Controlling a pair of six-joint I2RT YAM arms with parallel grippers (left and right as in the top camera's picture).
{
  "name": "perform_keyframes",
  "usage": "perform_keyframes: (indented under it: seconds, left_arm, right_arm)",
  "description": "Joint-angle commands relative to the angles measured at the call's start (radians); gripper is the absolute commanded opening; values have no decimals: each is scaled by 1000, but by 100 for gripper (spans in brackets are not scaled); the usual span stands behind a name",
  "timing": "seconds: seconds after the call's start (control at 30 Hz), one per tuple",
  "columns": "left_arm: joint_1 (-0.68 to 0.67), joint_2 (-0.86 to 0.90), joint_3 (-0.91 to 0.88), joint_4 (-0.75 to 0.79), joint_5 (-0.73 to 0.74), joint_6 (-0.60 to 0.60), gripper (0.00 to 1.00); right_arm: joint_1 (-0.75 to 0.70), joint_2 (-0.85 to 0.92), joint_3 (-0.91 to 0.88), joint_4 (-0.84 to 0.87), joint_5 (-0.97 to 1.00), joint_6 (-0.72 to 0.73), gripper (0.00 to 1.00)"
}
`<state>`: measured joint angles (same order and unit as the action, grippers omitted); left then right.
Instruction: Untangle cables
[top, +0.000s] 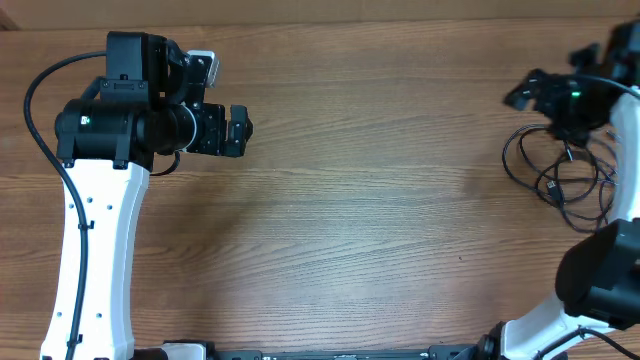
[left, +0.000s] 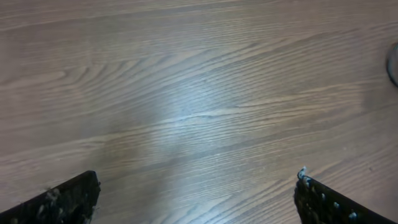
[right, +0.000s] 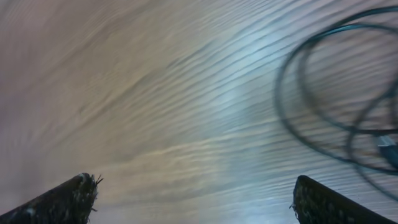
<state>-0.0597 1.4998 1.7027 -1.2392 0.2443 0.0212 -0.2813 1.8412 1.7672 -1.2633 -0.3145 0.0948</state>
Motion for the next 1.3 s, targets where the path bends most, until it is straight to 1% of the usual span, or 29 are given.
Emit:
perform_keyframes:
  seconds: [0.0, 0.1, 0.17, 0.4, 0.5, 0.57, 0.67, 0.77, 0.97, 1.03, 1.1, 1.2, 1.23, 1.27]
  left_arm:
    - [-7, 3, 16, -51, -173, -150, 100]
    - [-6, 16, 16, -144, -260, -239, 100]
    - [-6, 17, 12, -201, -285, -264, 100]
    - [-6, 16, 5, -380, -288, -272, 99]
    - [-6, 3, 2, -441, -290, -273, 99]
    - [-6, -27, -14, -446, -294, -272, 100]
    - [-6, -115, -72, -384, -300, -263, 100]
    - [-6, -260, -175, -276, -300, -260, 100]
    - [-6, -641, -435, -51, -297, -204, 100]
    - [-6, -772, -513, -3, -300, -209, 100]
    - [-6, -861, -560, 18, -300, -209, 100]
    - [-6, -969, -596, 18, -299, -209, 100]
    - [-6, -991, -599, 22, -294, -227, 99]
    - [-6, -1009, -600, 39, -291, -269, 100]
  right_arm:
    - [82, -64, 7, -29, 35, -38, 100]
    - [150, -94, 7, -79, 160, -2, 100]
    - [195, -113, 7, -112, 237, 23, 100]
    - [292, -180, 5, -202, 296, 96, 100]
    - [312, -237, -13, -201, 322, 119, 100]
    - [320, -290, -43, -182, 322, 127, 100]
    - [323, -394, -125, -126, 322, 134, 100]
    - [323, -515, -234, -45, 322, 138, 100]
    - [323, -793, -459, 109, 322, 137, 100]
    - [323, -891, -514, 143, 322, 137, 100]
    - [323, -964, -544, 156, 322, 137, 100]
    - [323, -1051, -555, 132, 321, 137, 100]
    - [323, -1070, -555, 124, 322, 137, 100]
    - [323, -1083, -555, 117, 321, 137, 100]
